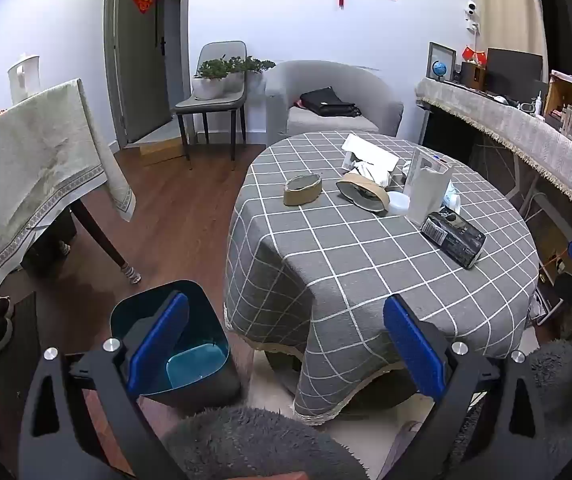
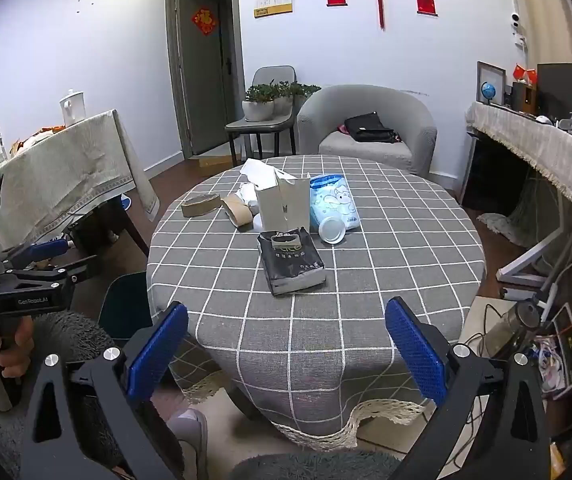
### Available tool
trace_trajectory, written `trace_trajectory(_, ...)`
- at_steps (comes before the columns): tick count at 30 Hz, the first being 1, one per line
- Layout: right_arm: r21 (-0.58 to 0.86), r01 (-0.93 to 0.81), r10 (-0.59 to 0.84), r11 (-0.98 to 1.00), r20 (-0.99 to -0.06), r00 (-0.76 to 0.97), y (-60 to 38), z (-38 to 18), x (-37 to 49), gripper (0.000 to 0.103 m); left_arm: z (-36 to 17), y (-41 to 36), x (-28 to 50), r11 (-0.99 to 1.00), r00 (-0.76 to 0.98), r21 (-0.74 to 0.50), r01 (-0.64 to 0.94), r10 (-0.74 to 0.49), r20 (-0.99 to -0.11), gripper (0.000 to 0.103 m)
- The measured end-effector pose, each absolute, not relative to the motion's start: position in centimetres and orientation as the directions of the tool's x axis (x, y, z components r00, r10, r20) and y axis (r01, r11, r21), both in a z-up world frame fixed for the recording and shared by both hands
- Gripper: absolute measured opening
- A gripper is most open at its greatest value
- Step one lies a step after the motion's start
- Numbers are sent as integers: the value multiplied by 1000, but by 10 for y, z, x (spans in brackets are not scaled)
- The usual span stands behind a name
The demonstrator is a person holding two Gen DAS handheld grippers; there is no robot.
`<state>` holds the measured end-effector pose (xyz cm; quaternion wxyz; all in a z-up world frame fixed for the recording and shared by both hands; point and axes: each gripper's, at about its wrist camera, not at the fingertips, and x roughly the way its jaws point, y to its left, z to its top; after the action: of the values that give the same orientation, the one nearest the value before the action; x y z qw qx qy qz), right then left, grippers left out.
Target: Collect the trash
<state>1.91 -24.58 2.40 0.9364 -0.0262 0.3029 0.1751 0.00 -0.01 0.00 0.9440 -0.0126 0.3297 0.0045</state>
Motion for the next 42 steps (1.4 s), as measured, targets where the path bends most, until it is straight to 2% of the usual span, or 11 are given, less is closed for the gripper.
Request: trace_trajectory(42, 66, -349, 320, 935, -586, 745, -245, 21, 22, 100, -3, 3, 1, 999, 779, -30, -27, 2, -627, 100)
